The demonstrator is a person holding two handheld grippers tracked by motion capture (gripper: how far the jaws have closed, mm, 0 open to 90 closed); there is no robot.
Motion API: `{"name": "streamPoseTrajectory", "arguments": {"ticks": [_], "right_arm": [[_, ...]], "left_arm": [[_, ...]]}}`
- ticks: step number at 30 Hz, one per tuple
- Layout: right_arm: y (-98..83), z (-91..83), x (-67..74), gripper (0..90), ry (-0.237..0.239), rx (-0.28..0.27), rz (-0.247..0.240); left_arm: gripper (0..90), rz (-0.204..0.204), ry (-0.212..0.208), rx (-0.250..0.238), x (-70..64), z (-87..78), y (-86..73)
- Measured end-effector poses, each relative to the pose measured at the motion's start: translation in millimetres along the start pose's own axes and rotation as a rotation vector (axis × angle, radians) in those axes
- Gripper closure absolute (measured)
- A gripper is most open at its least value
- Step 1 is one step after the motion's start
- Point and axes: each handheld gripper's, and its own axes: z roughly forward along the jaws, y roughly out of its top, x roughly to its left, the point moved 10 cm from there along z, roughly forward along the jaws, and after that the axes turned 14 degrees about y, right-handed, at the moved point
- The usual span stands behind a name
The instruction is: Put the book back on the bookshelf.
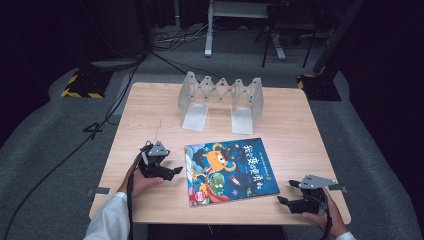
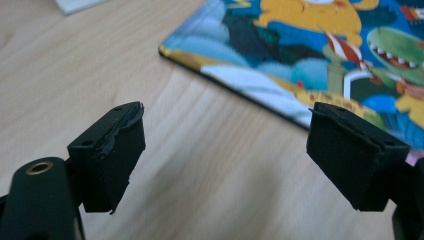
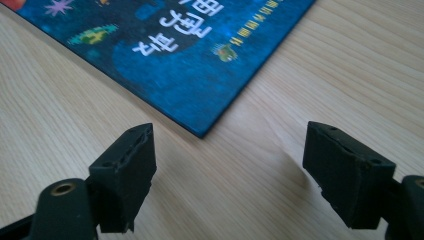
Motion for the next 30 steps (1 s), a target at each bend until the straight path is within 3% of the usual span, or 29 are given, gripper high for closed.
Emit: {"name": "streamPoseTrajectory", "arguments": {"ticks": [2,3,5,7,9,11,12,13,17,25,30], "right_arm": [[3.6,5.4,2.8,22.3,0.008,0.005,-0.005],[5.7,8.8,4.1,22.8,0.010,0.009,-0.008],[8.8,15.6,7.1,22.9,0.019,0.021,-0.020],[11.2,19.8,8.0,22.8,0.015,0.025,-0.027],[14.3,22.8,7.8,22.9,0.021,0.024,-0.028],[18.0,26.6,5.4,22.7,0.011,0.023,-0.030],[19.4,28.5,5.2,21.1,0.013,0.025,-0.038],[20.5,30.4,5.7,19.9,0.019,0.028,-0.040],[24.3,35.9,9.6,19.0,0.042,0.036,-0.059],[28.4,40.7,7.1,15.3,0.046,0.048,-0.065],[32.0,42.6,3.2,18.5,0.044,0.040,-0.053]], "left_arm": [[16.1,0.010,-0.013,0.001,-3.4,7.4,8.2],[16.1,0.035,-0.011,-0.009,-4.2,12.4,13.5],[16.1,0.021,-0.036,-0.009,-7.4,20.1,20.9],[16.2,0.033,-0.027,-0.015,-6.3,26.6,26.8],[16.1,0.020,-0.045,0.003,-6.4,34.2,32.0],[16.5,0.050,-0.013,0.001,-4.9,42.8,37.3],[16.5,0.056,-0.021,0.019,-5.9,46.9,38.1],[16.3,0.048,-0.054,0.044,-7.7,51.0,38.7],[15.4,0.049,-0.072,0.085,-9.6,64.6,39.7],[14.2,0.023,-0.096,0.053,-12.7,65.1,38.0],[14.8,0.030,-0.097,0.055,-18.5,53.3,28.0]]}}
